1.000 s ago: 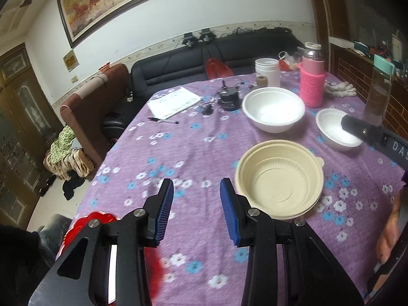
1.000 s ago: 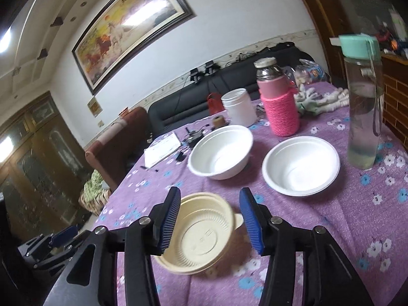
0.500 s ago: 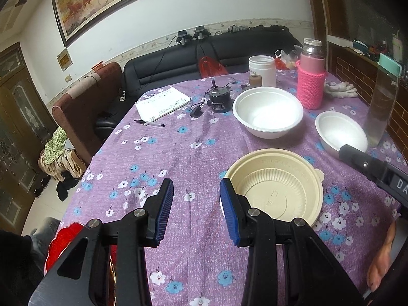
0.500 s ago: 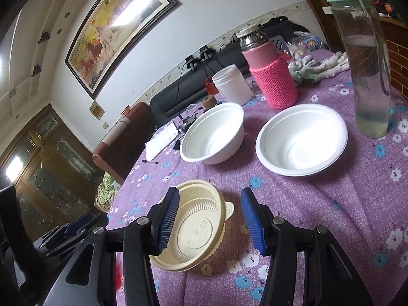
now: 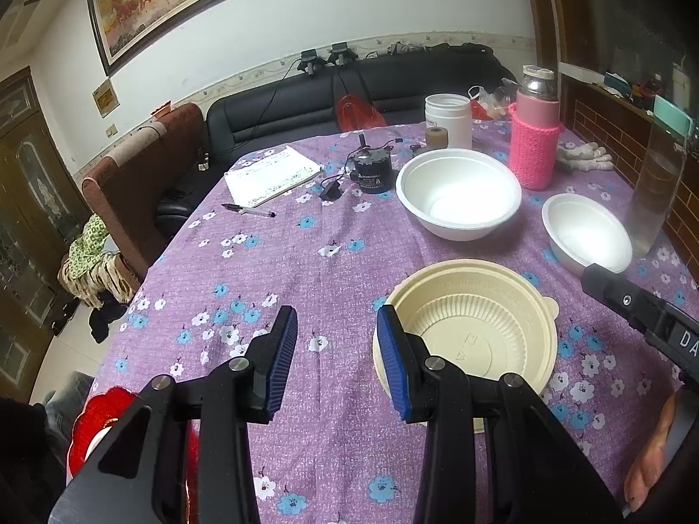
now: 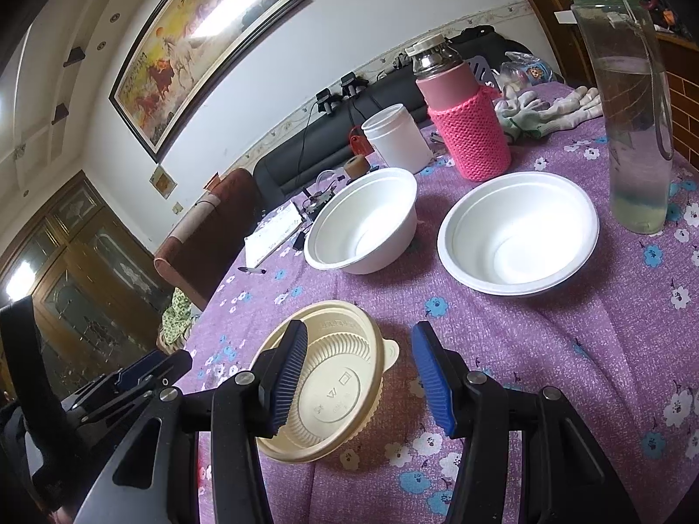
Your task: Organize plates and bowls
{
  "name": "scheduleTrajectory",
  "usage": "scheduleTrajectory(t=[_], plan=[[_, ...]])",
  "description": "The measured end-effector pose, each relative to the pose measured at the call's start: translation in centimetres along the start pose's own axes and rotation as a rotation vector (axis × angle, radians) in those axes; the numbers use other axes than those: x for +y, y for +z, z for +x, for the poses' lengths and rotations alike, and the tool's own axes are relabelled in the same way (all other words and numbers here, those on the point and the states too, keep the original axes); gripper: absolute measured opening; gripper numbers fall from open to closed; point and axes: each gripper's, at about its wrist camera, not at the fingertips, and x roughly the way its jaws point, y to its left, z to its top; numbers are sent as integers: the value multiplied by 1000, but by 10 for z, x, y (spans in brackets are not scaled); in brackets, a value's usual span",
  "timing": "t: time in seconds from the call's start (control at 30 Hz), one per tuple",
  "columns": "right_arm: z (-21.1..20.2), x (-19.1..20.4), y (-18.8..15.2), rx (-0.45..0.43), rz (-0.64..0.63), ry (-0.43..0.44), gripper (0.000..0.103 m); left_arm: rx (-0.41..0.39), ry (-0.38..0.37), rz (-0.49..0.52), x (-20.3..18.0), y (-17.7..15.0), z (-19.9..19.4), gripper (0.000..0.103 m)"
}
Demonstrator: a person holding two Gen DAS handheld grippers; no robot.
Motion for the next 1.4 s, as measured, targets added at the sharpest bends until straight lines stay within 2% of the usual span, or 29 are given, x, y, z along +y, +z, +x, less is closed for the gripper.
scheduleTrajectory(t=[1.4], plan=[[10,-4,-4,24,-4,-19,53,2,-12,-5,0,3,4,36]])
